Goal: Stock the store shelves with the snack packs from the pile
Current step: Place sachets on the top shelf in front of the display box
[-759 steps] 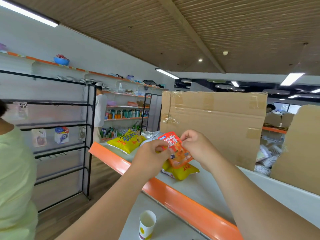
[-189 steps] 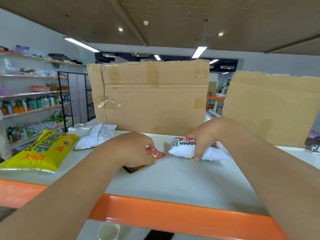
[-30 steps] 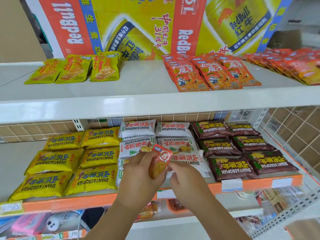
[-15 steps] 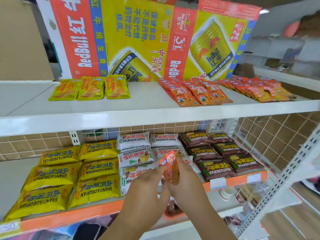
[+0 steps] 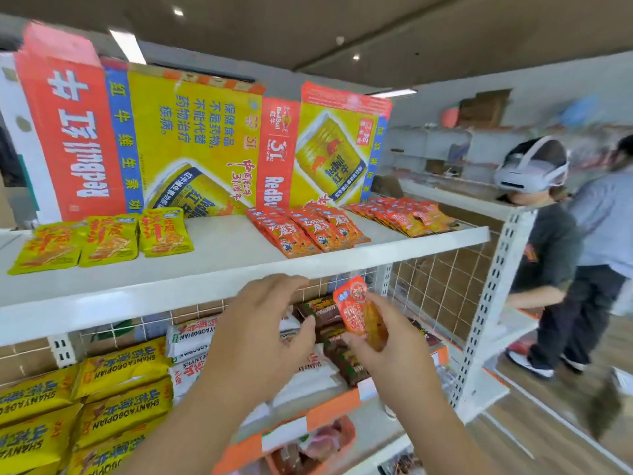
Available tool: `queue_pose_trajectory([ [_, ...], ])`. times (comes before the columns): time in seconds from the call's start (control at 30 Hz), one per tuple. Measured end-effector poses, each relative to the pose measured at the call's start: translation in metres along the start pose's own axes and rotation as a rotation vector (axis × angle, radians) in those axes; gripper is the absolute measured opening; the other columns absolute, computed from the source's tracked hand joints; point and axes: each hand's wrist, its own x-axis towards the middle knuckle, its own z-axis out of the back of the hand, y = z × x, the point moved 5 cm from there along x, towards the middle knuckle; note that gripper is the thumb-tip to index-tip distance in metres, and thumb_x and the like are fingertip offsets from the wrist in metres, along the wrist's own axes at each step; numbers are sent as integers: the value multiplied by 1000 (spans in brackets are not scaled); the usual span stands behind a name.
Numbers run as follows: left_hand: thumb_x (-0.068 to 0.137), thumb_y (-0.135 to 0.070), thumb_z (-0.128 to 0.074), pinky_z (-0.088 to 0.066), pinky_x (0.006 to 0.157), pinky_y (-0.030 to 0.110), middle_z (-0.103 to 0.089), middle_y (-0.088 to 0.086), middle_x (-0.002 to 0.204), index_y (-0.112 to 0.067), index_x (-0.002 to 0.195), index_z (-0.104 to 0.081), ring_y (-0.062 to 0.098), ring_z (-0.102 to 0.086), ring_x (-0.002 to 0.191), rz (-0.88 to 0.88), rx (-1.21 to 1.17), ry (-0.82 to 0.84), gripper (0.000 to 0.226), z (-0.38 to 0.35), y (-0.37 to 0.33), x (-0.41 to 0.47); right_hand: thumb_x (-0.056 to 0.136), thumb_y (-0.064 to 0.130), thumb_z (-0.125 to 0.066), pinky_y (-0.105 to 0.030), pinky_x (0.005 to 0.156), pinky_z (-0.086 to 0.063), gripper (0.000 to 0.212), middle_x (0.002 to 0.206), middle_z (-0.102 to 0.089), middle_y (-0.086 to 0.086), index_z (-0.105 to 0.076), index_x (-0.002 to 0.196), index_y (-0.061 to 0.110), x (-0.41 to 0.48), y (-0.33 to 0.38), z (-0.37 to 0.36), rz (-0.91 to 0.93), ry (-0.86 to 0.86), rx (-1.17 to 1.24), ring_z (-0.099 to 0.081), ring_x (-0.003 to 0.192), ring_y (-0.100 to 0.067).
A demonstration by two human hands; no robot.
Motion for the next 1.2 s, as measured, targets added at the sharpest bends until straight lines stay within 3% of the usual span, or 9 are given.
queue_pose_trajectory([
  [0.17,83,-45,-59,-43,93,27,-63,-12,125,-33,123,-65,10,-51,114,-79,24,-9,43,-4,-21,46,82,36,-80,-20,93,-43,59,127,-58,18,-56,137,33,31,-2,55,34,-158,2,-53,110,3],
  [0.4,81,-41,-60,-46,85,30,-66,-11,114,-30,118,-67,12,-53,103,-160,65,-6,39,-47,-40,102,83,43,-77,-40,100,-50,61,133,-57,14,-54,139,35,88,-44,104,24,-258,-16,-54,119,-10],
  [0.53,81,-45,-54,-51,86,37,-68,-6,114,-29,117,-67,19,-58,102,-153,86,-14,42,-85,-47,133,81,48,-77,-43,96,-51,57,127,-61,14,-57,134,36,139,-76,120,52,-261,-46,-56,116,-16],
  [0.77,83,-46,-55,-49,89,35,-67,-7,117,-30,121,-66,19,-59,104,-148,180,2,43,-153,-77,191,81,42,-78,-30,90,-47,59,123,-65,7,-58,135,28,238,-129,147,76,-270,-62,-60,110,-17],
  [0.9,82,-49,-55,-49,91,34,-68,-9,119,-34,121,-66,15,-56,109,-139,226,4,43,-184,-94,222,82,48,-74,-37,90,-52,60,124,-65,6,-53,137,34,282,-155,153,71,-242,-82,-61,111,-18],
  [1.07,82,-44,-58,-53,85,37,-72,-4,105,-32,117,-70,24,-64,99,-67,237,-10,40,-213,-101,262,82,45,-74,-37,85,-52,56,118,-66,4,-53,134,36,312,-180,150,69,-194,-103,-62,108,-21],
  [1.2,81,-44,-59,-52,87,36,-71,-3,108,-32,118,-69,24,-63,103,-26,263,5,40,-228,-101,283,83,49,-73,-39,88,-52,58,121,-66,1,-52,135,34,329,-194,147,72,-156,-138,-62,109,-25],
])
